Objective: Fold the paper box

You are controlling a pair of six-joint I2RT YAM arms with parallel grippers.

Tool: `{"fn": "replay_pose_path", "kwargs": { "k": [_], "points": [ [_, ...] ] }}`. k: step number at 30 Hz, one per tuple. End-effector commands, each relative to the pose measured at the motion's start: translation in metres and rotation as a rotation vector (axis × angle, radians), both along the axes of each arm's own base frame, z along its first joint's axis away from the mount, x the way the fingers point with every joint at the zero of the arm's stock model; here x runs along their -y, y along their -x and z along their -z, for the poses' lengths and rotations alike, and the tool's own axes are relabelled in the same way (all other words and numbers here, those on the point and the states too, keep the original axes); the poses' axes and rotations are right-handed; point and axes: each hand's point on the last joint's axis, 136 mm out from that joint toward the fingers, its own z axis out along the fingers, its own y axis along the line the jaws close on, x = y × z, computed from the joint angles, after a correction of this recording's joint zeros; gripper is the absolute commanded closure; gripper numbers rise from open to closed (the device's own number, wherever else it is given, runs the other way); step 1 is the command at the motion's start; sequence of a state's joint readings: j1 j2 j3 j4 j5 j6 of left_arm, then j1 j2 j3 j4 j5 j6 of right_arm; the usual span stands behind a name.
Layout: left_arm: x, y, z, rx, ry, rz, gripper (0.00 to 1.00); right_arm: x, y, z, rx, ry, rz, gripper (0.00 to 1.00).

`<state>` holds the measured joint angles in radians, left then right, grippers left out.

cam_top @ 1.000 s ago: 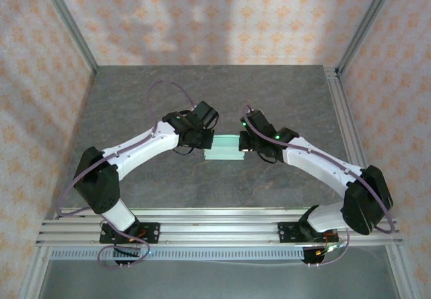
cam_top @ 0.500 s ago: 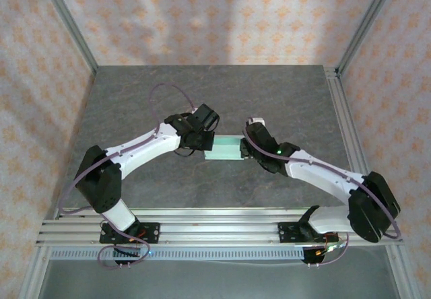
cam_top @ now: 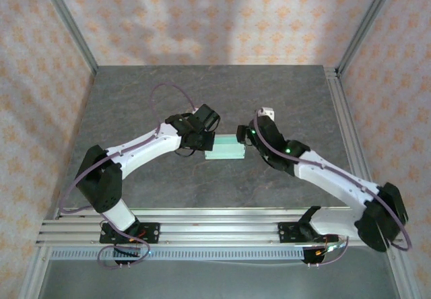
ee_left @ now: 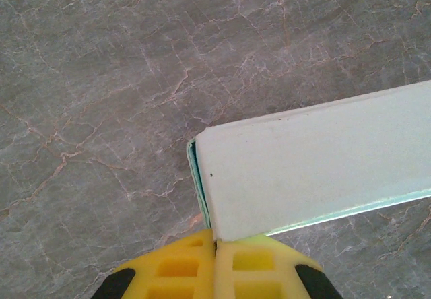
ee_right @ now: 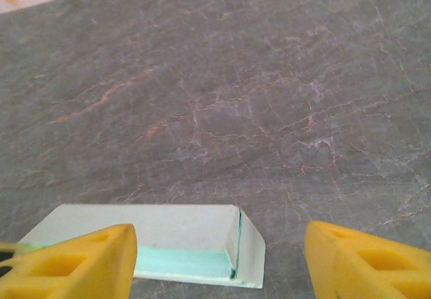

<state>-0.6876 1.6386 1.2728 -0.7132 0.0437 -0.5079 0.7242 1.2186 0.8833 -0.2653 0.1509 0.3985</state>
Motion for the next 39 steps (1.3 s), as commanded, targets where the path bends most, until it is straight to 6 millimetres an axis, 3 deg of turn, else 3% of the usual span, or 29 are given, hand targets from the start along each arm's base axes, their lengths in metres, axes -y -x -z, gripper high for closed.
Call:
{"fn": "replay_pose_path", "kwargs": {
  "k": [1,6,8,15,16,19,26,31,39],
  "points": [
    [-0.006,0.011,0.021,-0.064,-0.052,0.0,1.0,0.007,-0.003,0.021,-0.088,0.025,0.074,0.34],
    [-0.003,0.013,0.018,-0.059,-0.021,0.001,0.99,0.007,-0.007,0.045,-0.149,-0.034,0.085,0.36],
    [-0.001,0.015,0.018,-0.065,-0.005,0.01,0.94,0.006,-0.006,0.054,-0.181,-0.04,0.073,0.37],
    [0.006,0.018,0.011,-0.059,0.047,0.032,0.58,0.008,-0.001,0.075,-0.232,-0.041,0.078,0.38],
    [0.005,0.019,0.009,-0.057,0.049,0.037,0.57,0.008,0.0,0.078,-0.235,-0.04,0.078,0.38],
    [0.005,0.022,0.002,-0.053,0.069,0.052,0.34,0.009,-0.001,0.081,-0.232,-0.041,0.08,0.38],
    [0.01,0.026,-0.031,0.014,0.207,0.111,0.0,0.007,-0.002,0.086,-0.243,-0.045,0.07,0.39],
    [0.007,0.013,-0.043,0.054,0.36,0.002,0.0,0.007,0.0,0.089,-0.246,-0.055,0.064,0.4],
    [-0.002,-0.009,-0.027,-0.007,0.367,-0.151,0.28,0.003,0.005,0.088,-0.243,-0.085,0.035,0.39]
  ]
}}
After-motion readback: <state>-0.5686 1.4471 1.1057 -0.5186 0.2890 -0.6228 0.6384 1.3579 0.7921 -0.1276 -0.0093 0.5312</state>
